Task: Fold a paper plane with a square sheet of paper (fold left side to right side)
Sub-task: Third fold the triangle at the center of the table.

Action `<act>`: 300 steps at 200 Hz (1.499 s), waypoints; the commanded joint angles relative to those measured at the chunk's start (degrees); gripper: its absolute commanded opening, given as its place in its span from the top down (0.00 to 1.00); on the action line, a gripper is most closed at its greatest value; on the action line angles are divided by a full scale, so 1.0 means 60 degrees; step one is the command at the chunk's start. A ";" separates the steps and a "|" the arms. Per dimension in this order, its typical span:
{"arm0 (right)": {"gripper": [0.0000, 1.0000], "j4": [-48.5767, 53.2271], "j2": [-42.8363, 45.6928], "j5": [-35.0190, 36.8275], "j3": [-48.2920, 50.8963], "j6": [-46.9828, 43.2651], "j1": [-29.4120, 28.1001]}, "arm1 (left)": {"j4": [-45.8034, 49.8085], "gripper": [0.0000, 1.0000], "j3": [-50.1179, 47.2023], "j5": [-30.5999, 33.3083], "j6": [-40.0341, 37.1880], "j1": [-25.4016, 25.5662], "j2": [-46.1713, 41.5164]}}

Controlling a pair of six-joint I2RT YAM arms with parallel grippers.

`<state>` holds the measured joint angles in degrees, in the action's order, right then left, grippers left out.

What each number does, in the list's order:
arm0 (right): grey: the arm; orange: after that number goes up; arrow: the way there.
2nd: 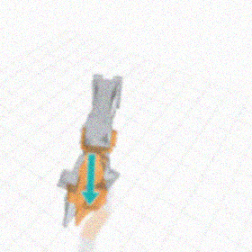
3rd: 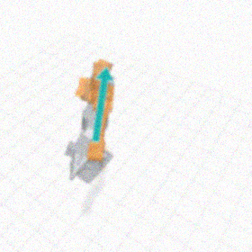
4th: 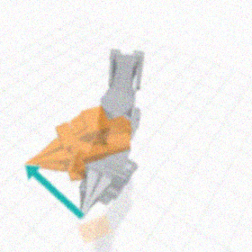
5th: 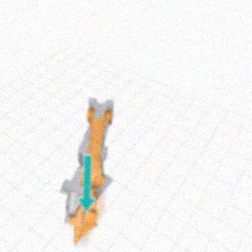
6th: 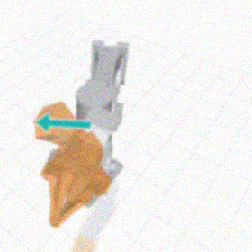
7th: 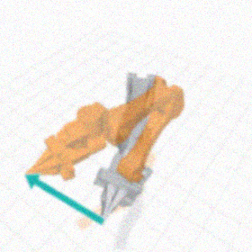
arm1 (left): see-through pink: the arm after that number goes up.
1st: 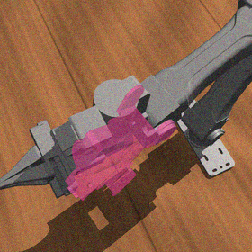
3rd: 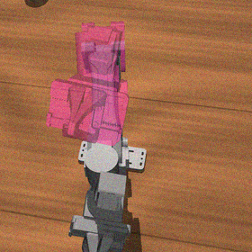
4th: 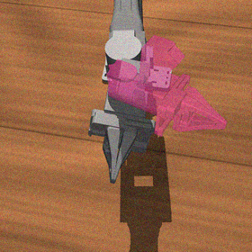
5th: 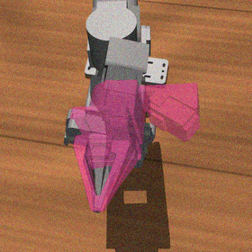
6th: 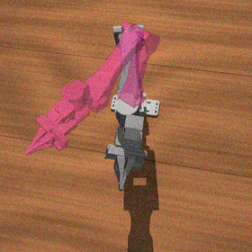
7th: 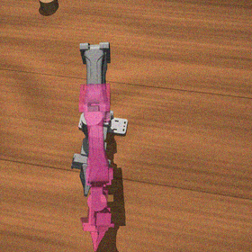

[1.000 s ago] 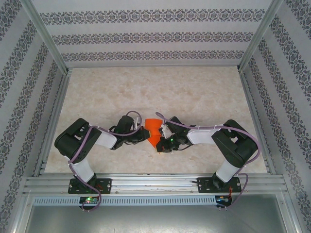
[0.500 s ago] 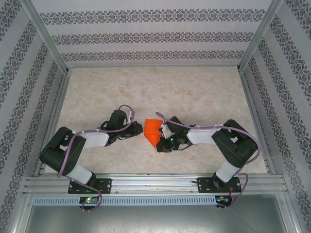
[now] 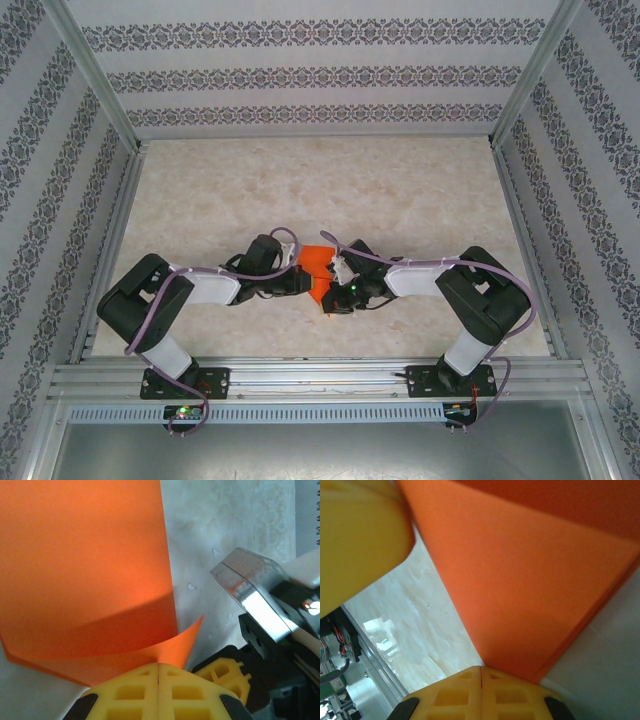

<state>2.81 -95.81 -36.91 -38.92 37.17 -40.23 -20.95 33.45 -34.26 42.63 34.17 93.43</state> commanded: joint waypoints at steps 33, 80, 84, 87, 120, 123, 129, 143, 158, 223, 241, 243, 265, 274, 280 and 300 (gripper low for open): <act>1.00 0.1003 -0.0291 0.1054 0.0198 -0.0125 0.0098 | 0.0577 0.97 0.0483 0.0371 -0.0290 0.0091 0.0285; 1.00 0.1017 -0.0299 0.1039 0.0173 -0.0116 0.0098 | 0.1079 0.97 0.0675 0.0456 -0.0462 0.0080 0.0486; 1.00 0.1012 -0.0306 0.1039 0.0173 -0.0116 0.0097 | 0.1100 0.97 0.0692 0.0476 -0.0480 0.0076 0.0496; 1.00 0.1013 -0.0306 0.1039 0.0173 -0.0116 0.0098 | 0.1103 0.97 0.0694 0.0476 -0.0484 0.0076 0.0518; 1.00 0.1033 -0.0295 0.1010 0.0158 -0.0116 0.0098 | 0.1089 0.97 0.0766 0.0501 -0.0514 0.0004 0.0744; 1.00 0.1038 -0.0292 0.1009 0.0151 -0.0116 0.0098 | 0.1089 0.97 0.0775 0.0509 -0.0514 -0.0010 0.0771; 1.00 0.1029 -0.0291 0.1002 0.0143 -0.0129 0.0097 | 0.1088 0.97 0.0782 0.0505 -0.0514 -0.0021 0.0810; 1.00 0.1026 -0.0282 0.0980 0.0129 -0.0130 0.0098 | 0.1117 0.97 0.0830 0.0521 -0.0514 -0.0060 0.0903; 1.00 0.1025 -0.0235 0.0952 0.0100 -0.0116 0.0091 | 0.1202 0.97 0.0883 0.0560 -0.0514 -0.0107 0.1003; 1.00 0.0783 0.0651 0.0384 -0.0251 0.0254 0.0166 | 0.1943 1.00 0.1046 0.0716 -0.0543 -0.0150 0.1215; 1.00 0.0682 0.1090 0.0215 -0.0282 0.0428 0.0231 | 0.1983 1.00 0.0962 0.0715 -0.0415 -0.0150 0.1179; 1.00 0.0658 0.1138 0.0202 -0.0282 0.0471 0.0237 | 0.1965 1.00 0.0951 0.0708 -0.0394 -0.0149 0.1185; 1.00 0.0422 0.1585 0.0101 -0.0252 0.0752 0.0301 | 0.1850 1.00 0.0787 0.0670 -0.0136 -0.0143 0.1161; 1.00 0.0397 0.1618 0.0129 -0.0256 0.0831 0.0299 | 0.1719 1.00 0.0690 0.0635 0.0023 -0.0144 0.1172; 1.00 0.0382 0.1585 0.0191 -0.0267 0.0890 0.0283 | 0.1624 1.00 0.0629 0.0641 0.0131 -0.0144 0.1165; 1.00 0.0094 0.1306 0.0394 -0.0261 0.1281 0.0117 | 0.1412 1.00 0.0498 0.0641 0.0318 -0.0116 0.1194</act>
<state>4.95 -86.80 -35.57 -39.62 41.60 -38.79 -15.03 38.89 -32.51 42.39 33.89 99.18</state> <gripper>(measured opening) 0.046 0.055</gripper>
